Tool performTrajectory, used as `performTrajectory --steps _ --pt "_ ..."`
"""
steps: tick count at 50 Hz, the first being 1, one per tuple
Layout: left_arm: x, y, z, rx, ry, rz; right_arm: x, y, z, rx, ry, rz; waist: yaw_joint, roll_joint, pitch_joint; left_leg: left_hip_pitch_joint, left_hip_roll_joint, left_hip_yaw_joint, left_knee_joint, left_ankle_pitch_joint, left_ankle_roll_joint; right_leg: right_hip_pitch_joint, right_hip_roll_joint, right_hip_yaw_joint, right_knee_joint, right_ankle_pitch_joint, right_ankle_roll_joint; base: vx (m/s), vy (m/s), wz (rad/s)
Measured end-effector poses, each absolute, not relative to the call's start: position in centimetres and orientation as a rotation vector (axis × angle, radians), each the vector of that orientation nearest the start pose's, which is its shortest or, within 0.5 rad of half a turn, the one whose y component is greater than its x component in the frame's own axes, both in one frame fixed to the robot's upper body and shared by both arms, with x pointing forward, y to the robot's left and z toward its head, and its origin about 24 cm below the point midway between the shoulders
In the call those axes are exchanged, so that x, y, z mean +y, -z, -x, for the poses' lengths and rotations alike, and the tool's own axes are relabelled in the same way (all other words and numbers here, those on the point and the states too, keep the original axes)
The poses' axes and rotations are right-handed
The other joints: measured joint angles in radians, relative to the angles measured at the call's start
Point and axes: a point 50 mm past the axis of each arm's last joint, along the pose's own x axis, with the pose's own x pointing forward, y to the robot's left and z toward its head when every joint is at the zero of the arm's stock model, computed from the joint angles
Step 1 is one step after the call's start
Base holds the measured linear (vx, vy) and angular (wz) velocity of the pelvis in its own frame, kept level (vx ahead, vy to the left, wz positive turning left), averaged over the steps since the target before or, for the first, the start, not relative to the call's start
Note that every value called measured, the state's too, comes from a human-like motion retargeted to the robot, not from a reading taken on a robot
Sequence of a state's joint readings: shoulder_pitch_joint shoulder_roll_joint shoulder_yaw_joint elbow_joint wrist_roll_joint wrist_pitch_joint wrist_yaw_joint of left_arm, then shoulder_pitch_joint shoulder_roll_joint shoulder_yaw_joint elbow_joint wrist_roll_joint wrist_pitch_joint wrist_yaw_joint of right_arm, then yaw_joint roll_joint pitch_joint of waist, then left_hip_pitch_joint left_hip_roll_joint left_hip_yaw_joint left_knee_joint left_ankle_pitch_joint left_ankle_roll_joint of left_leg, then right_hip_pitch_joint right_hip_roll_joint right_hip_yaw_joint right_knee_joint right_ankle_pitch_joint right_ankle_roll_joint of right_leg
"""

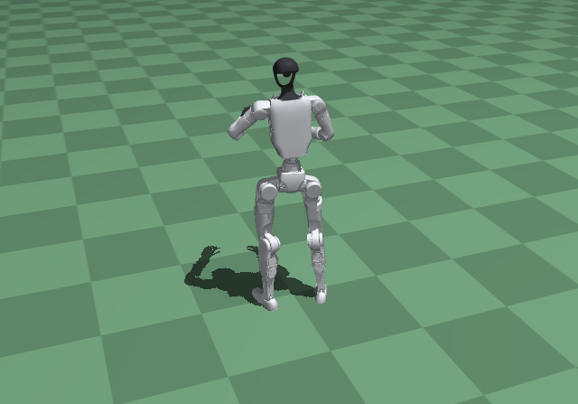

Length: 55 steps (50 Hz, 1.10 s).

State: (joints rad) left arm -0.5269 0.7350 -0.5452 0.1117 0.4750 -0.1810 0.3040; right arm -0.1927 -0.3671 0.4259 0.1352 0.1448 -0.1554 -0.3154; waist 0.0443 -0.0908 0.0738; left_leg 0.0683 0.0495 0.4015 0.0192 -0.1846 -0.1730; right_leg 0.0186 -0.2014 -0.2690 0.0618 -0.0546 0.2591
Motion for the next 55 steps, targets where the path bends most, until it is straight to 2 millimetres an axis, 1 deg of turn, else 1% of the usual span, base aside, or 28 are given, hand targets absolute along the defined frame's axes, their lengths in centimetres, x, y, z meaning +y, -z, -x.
performTrajectory --steps 4,7,10,13,15,18,20,22,26,29,32,35,38,40,43,45,47,51,55 --pt "15.0 -13.3 -29.4 -0.610 0.213 -1.041 -11.3 -9.3 -28.1 -0.273 -0.157 0.135 0.046 -0.033 0.014 -0.005 -0.002 -0.018 -0.014 0.009 0.002 0.003 0.001 -0.019 -0.006 0.003 0.000 0.00 0.00 0.18" --pt "15.3 -12.1 -28.0 -0.558 0.203 -0.923 -10.5 -12.6 -28.3 -0.391 -0.196 0.077 0.088 -0.058 0.022 -0.016 -0.002 -0.035 -0.018 0.013 0.002 0.001 0.001 -0.037 -0.009 0.004 0.001 0.00 0.00 0.30" --pt "15.7 -10.7 -26.5 -0.487 0.209 -0.826 -10.3 -16.2 -29.0 -0.505 -0.234 0.053 0.134 -0.082 0.032 -0.028 -0.002 -0.053 -0.024 0.019 0.001 -0.001 0.002 -0.055 -0.012 0.005 -0.001 0.00 0.01 0.32" --pt "16.3 -9.0 -25.2 -0.389 0.230 -0.756 -10.7 -19.6 -30.5 -0.574 -0.257 0.060 0.181 -0.101 0.043 -0.044 -0.001 -0.069 -0.016 0.019 -0.001 -0.003 0.000 -0.075 -0.009 0.004 -0.005 0.01 0.01 0.35" --pt "16.6 -7.6 -24.1 -0.309 0.261 -0.715 -10.9 -21.6 -31.8 -0.601 -0.282 0.074 0.201 -0.112 0.044 -0.080 0.009 -0.078 0.050 -0.010 -0.004 -0.007 -0.007 -0.098 0.012 -0.007 -0.005 0.01 0.01 0.45" --pt "17.5 -6.1 -23.1 -0.196 0.279 -0.673 -12.1 -24.3 -34.7 -0.560 -0.266 0.097 0.247 -0.120 0.054 -0.088 0.007 -0.095 0.038 -0.001 -0.007 -0.010 -0.005 -0.111 0.009 -0.005 -0.014 0.01 0.01 0.28" --pt "18.2 -5.7 -23.0 -0.141 0.271 -0.654 -13.4 -26.5 -36.8 -0.503 -0.225 0.078 0.288 -0.120 0.075 -0.059 -0.002 -0.108 -0.036 0.037 -0.010 -0.003 0.003 -0.109 -0.014 0.006 -0.023 0.00 0.00 0.00" --pt "18.7 -5.0 -22.5 -0.089 0.280 -0.638 -14.8 -27.8 -38.2 -0.460 -0.181 0.074 0.317 -0.120 0.083 -0.060 -0.003 -0.119 -0.043 0.043 -0.014 0.001 0.003 -0.120 -0.015 0.006 -0.028 0.02 0.01 0.27" --pt "19.4 -4.3 -22.1 -0.032 0.287 -0.621 -18.3 -30.4 -40.2 -0.392 -0.029 0.075 0.368 -0.121 0.096 -0.069 -0.006 -0.144 -0.050 0.053 -0.020 0.004 0.002 -0.146 -0.014 0.003 -0.038 0.02 0.01 0.35" --pt "19.6 -4.3 -22.1 -0.019 0.291 -0.618 -21.2 -31.9 -40.9 -0.341 0.115 0.068 0.401 -0.120 0.106 -0.076 -0.009 -0.166 -0.058 0.062 -0.023 0.006 0.000 -0.168 -0.012 0.001 -0.045 0.02 0.00 0.39" --pt "19.6 -4.5 -22.3 -0.024 0.293 -0.618 -23.9 -32.7 -41.0 -0.286 0.245 0.034 0.431 -0.116 0.115 -0.083 -0.012 -0.188 -0.068 0.072 -0.026 0.007 -0.002 -0.191 -0.011 -0.001 -0.050 0.03 0.00 0.41" --pt "19.5 -5.1 -22.5 -0.050 0.289 -0.625 -26.2 -33.3 -40.6 -0.244 0.345 0.016 0.455 -0.110 0.124 -0.089 -0.015 -0.209 -0.079 0.083 -0.030 0.009 -0.003 -0.214 -0.008 -0.003 -0.052 0.03 0.00 0.39" --pt "19.4 -5.8 -22.7 -0.098 0.271 -0.636 -27.4 -33.6 -40.2 -0.239 0.416 0.090 0.470 -0.105 0.133 -0.092 -0.018 -0.227 -0.092 0.094 -0.033 0.011 -0.005 -0.234 -0.007 -0.006 -0.052 0.03 0.00 0.34" --pt "19.3 -6.4 -22.8 -0.142 0.252 -0.639 -27.5 -33.6 -40.1 -0.261 0.451 0.187 0.474 -0.101 0.137 -0.092 -0.020 -0.237 -0.099 0.100 -0.034 0.013 -0.006 -0.245 -0.005 -0.007 -0.051 0.03 0.00 0.27" --pt "19.0 -7.4 -23.0 -0.218 0.212 -0.641 -26.5 -33.1 -40.1 -0.338 0.480 0.373 0.471 -0.095 0.140 -0.092 -0.023 -0.246 -0.103 0.103 -0.034 0.017 -0.009 -0.257 -0.004 -0.010 -0.048 0.02 0.00 0.13" --pt "18.8 -8.0 -23.2 -0.271 0.184 -0.642 -25.3 -32.3 -40.2 -0.405 0.479 0.476 0.464 -0.089 0.140 -0.091 -0.025 -0.248 -0.103 0.103 -0.033 0.019 -0.011 -0.260 -0.002 -0.011 -0.045 0.00 0.00 0.00" --pt "18.6 -8.7 -23.5 -0.323 0.157 -0.647 -23.8 -31.2 -40.1 -0.467 0.457 0.541 0.453 -0.084 0.138 -0.089 -0.027 -0.246 -0.103 0.103 -0.031 0.019 -0.013 -0.260 0.000 -0.013 -0.042 0.00 0.00 0.00" --pt "18.1 -10.4 -24.6 -0.425 0.115 -0.675 -21.1 -28.3 -39.6 -0.535 0.370 0.589 0.426 -0.071 0.129 -0.084 -0.028 -0.234 -0.102 0.100 -0.027 0.016 -0.016 -0.249 0.005 -0.014 -0.038 0.00 0.00 -0.05" --pt "17.5 -12.6 -26.1 -0.521 0.099 -0.737 -19.3 -25.9 -39.5 -0.505 0.287 0.583 0.399 -0.055 0.115 -0.080 -0.027 -0.215 -0.099 0.098 -0.023 0.008 -0.018 -0.231 0.010 -0.014 -0.038 0.01 -0.01 -0.24"
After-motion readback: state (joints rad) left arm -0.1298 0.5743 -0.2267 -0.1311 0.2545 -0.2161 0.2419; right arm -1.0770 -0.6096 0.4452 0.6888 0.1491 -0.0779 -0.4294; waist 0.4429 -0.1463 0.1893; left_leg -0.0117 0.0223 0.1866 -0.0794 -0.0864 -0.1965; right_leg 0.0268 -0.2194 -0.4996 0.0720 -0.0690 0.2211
